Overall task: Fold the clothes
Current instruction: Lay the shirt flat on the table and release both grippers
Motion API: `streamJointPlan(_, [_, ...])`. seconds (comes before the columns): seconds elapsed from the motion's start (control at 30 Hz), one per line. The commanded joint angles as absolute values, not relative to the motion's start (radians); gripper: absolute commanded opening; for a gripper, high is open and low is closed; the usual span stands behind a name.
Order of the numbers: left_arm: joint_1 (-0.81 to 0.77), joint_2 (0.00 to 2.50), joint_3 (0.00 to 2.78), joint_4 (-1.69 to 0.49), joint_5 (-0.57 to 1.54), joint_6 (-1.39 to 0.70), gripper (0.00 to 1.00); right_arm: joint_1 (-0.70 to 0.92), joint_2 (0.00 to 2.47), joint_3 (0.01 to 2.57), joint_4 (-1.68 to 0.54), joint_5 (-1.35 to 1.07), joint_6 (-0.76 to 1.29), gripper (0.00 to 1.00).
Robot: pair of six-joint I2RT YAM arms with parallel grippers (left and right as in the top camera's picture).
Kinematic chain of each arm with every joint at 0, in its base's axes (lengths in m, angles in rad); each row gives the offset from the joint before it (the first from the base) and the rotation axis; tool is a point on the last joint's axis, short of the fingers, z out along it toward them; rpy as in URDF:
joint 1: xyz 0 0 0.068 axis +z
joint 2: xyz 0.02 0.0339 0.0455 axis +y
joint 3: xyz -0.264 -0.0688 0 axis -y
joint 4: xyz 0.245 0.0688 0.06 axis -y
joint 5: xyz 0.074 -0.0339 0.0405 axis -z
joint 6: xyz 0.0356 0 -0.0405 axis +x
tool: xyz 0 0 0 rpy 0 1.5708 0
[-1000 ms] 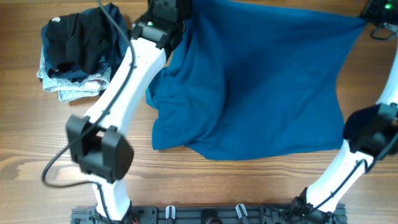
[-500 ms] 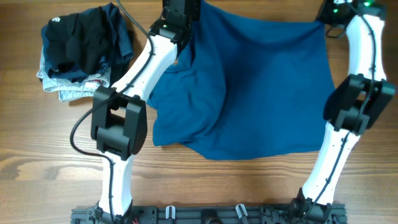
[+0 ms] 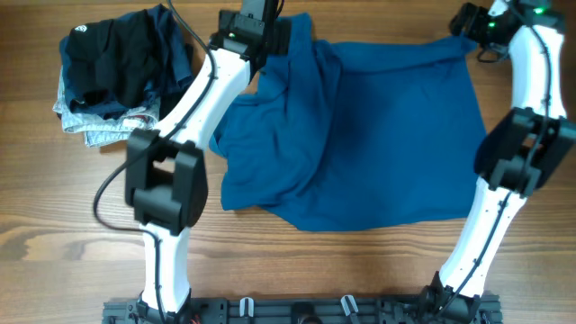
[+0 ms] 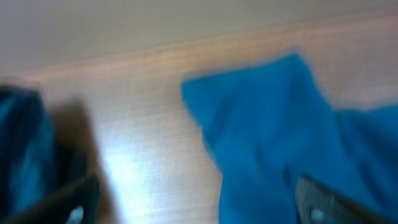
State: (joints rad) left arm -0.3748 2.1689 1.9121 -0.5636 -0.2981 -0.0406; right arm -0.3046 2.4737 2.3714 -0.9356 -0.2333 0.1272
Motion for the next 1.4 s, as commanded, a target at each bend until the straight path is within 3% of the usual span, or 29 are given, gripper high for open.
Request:
streamJointPlan(0.0, [-0.373, 1.996, 1.925, -0.881, -0.295, -0.22, 1.0, -0.327, 2.296, 2.377, -1.081, -0.274, 0.122, 1.0])
streamJointPlan(0.1, [-0.342, 1.982, 1.922, -1.121, -0.29, -0.376, 1.0, -0.326, 2.25, 2.377, -1.209, -0.275, 0.051, 1.0])
streamJointPlan(0.17, [-0.311, 1.987, 1.889, -1.164, -0.248, -0.379, 0.99, -0.326, 2.246, 2.377, -1.255, -0.284, 0.047, 1.0])
streamJointPlan(0.33, [-0.238, 1.988, 1.761, -1.13, -0.171, -0.361, 0.97, -0.325, 2.246, 2.377, -1.303, -0.317, 0.001, 1.0])
streamJointPlan(0.53, [-0.196, 1.997, 1.595, -1.019, -0.093, -0.318, 0.85, -0.325, 2.246, 2.377, -1.298, -0.357, -0.001, 0.99])
streamJointPlan(0.6, [-0.197, 1.997, 1.537, -0.978, -0.062, -0.291, 0.76, -0.325, 2.246, 2.377, -1.295, -0.357, -0.001, 0.99])
streamJointPlan(0.73, [-0.197, 1.998, 1.473, -0.927, 0.033, -0.226, 0.41, -0.325, 2.246, 2.377, -1.291, -0.357, -0.001, 0.99])
streamJointPlan(0.77, [-0.197, 1.998, 1.46, -0.918, 0.032, -0.226, 0.39, -0.325, 2.246, 2.377, -1.291, -0.358, 0.0, 0.99])
streamJointPlan(1.2, [-0.196, 1.997, 1.376, -0.785, -0.058, -0.227, 0.41, -0.325, 2.246, 2.377, -1.28, -0.361, -0.005, 0.99])
streamJointPlan(1.37, [-0.182, 1.997, 1.376, -0.778, -0.081, -0.227, 0.51, -0.325, 2.246, 2.377, -1.275, -0.361, -0.023, 0.99])
